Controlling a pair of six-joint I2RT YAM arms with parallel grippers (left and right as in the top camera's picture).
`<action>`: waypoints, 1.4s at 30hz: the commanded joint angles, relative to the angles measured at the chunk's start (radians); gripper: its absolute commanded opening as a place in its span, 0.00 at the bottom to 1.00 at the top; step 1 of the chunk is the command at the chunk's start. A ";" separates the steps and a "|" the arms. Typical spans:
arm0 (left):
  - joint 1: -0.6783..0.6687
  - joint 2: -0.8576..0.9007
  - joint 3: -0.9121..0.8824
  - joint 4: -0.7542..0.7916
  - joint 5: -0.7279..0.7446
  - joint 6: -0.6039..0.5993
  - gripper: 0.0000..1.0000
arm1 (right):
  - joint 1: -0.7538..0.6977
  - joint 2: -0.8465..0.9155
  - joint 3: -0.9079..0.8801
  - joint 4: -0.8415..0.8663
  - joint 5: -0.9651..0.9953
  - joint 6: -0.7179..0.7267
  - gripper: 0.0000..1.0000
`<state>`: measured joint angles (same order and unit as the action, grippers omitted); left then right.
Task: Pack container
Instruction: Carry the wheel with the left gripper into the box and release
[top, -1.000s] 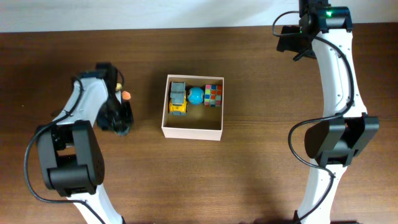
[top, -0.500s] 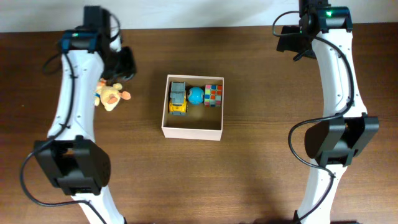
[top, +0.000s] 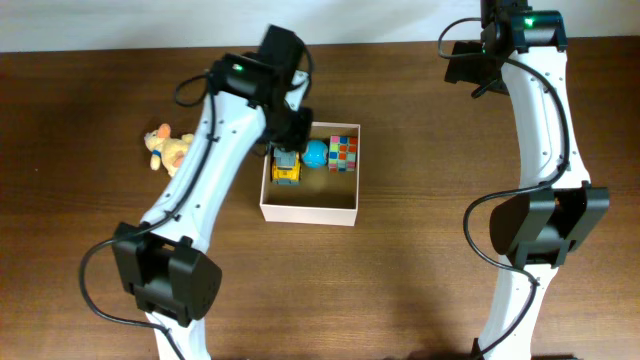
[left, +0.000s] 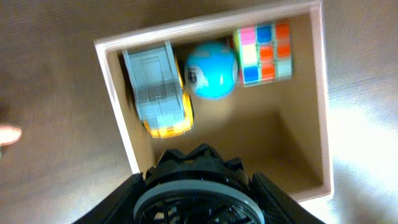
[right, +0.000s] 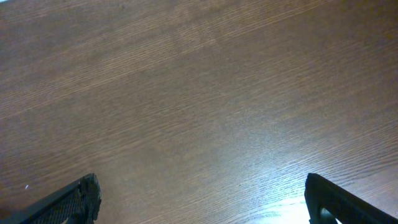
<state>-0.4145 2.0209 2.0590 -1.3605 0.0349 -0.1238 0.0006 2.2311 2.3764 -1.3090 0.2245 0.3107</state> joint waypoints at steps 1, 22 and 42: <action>-0.020 0.012 0.008 -0.045 -0.103 0.020 0.38 | -0.002 0.003 -0.004 0.000 0.016 0.005 0.99; -0.017 0.179 -0.163 0.018 -0.146 0.020 0.34 | -0.002 0.003 -0.004 0.000 0.016 0.005 0.99; -0.017 0.180 -0.166 0.032 -0.148 0.020 0.68 | -0.002 0.003 -0.004 0.000 0.016 0.005 0.99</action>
<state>-0.4374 2.1956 1.8988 -1.3380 -0.0975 -0.1123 0.0006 2.2311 2.3764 -1.3090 0.2245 0.3107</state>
